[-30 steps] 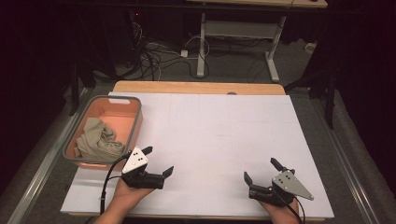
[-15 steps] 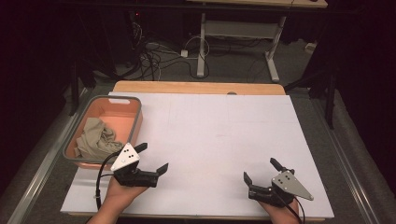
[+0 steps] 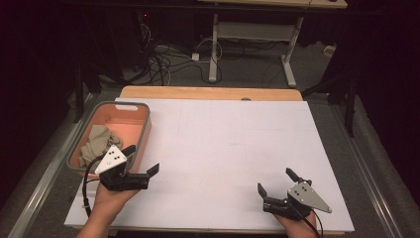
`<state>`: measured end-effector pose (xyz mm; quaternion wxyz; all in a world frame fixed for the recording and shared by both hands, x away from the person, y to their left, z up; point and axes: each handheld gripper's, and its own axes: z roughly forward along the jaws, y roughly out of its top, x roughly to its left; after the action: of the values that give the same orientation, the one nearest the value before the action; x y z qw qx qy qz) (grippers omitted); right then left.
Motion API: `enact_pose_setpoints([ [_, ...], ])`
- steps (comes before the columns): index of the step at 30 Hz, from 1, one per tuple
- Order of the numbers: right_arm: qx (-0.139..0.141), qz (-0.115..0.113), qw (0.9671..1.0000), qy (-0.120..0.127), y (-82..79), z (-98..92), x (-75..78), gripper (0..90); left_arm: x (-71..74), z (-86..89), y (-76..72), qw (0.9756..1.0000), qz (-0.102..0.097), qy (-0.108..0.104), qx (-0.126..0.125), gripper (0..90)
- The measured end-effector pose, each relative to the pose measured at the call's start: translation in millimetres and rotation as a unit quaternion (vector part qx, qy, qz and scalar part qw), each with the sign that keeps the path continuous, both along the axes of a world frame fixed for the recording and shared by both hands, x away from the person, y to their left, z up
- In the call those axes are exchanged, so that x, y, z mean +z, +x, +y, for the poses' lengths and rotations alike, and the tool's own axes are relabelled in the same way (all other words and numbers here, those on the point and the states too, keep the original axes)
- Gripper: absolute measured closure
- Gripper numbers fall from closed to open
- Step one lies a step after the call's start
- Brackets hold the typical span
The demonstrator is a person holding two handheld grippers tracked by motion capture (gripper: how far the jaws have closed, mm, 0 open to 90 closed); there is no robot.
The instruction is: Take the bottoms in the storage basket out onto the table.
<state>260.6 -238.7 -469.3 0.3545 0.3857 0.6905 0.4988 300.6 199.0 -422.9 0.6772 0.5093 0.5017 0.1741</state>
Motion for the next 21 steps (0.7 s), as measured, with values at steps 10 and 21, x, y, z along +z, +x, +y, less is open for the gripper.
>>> enact_pose_setpoints([
  [10,-0.001,0.000,1.0000,0.001,0.1,-0.3,-0.1,0.5,1.5,38.7,10.5,0.9983,0.007,-0.009,0.057,0.0],
  [21,0.000,0.001,1.0000,-0.001,0.1,-0.4,-0.6,0.5,-1.1,76.6,18.3,0.9939,0.013,-0.007,0.110,0.0],
])
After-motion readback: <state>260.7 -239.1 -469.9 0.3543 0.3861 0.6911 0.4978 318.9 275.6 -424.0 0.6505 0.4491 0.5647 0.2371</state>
